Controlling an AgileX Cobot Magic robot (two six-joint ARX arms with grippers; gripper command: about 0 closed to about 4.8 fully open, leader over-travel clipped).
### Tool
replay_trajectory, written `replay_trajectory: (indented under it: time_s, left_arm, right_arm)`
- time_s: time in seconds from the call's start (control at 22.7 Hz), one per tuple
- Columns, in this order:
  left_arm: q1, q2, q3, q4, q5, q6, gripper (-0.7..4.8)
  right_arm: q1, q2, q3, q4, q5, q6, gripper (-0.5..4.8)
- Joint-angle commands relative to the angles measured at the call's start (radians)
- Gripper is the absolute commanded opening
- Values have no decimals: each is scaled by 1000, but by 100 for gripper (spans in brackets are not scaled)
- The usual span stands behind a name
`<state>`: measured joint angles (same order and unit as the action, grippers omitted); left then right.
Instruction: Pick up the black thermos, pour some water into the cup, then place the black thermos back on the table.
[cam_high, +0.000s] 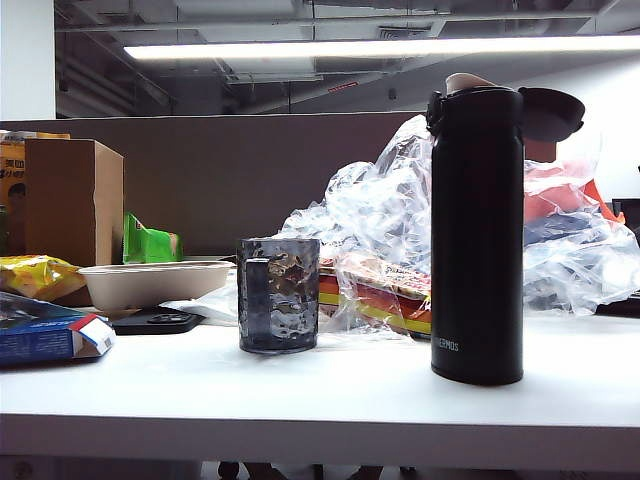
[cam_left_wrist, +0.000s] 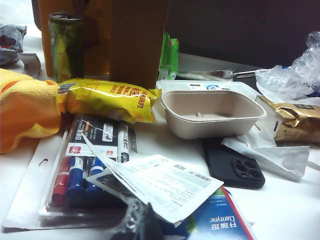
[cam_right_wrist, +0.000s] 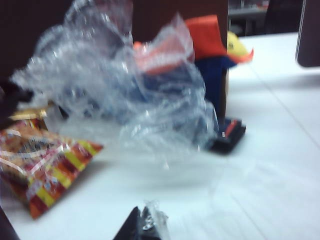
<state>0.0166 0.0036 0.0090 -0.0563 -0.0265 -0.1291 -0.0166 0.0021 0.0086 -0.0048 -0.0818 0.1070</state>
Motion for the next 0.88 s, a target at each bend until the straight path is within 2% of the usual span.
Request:
replay_trajectory:
  time_s: [0.04, 0.35, 0.4, 0.44, 0.48, 0.57, 0.62, 0.75, 0.88]
  left_arm:
    - [1, 1, 2, 9, 4, -2, -5]
    - [1, 1, 3, 12, 9, -3, -3]
    - [1, 1, 6, 30, 43, -19, 111]
    - [1, 1, 16, 32, 73, -45, 259]
    - [0, 1, 49, 27, 145, -124, 456]
    - [-9, 1, 112, 28, 231, -238, 461]
    - [-11, 1, 137, 28, 246, -252, 461]
    - [-32, 21, 269, 36, 312, -244, 479]
    - [-50, 93, 361, 35, 436, -245, 479]
  right_arm:
    - [1, 0, -2, -6, -11, -4, -1]
    - [0, 0, -2, 11, -11, -3, 6]
    - [2, 0, 2, 47, -48, -2, 138]
    - [2, 0, 12, 69, -77, 2, 285]
    - [2, 0, 53, 80, -101, 40, 405]
    - [13, 1, 133, 80, -124, 57, 405]
    - [22, 8, 164, 79, -124, 55, 406]
    - [58, 48, 287, 47, -155, 38, 479]
    - [84, 71, 340, 31, -231, 79, 479]
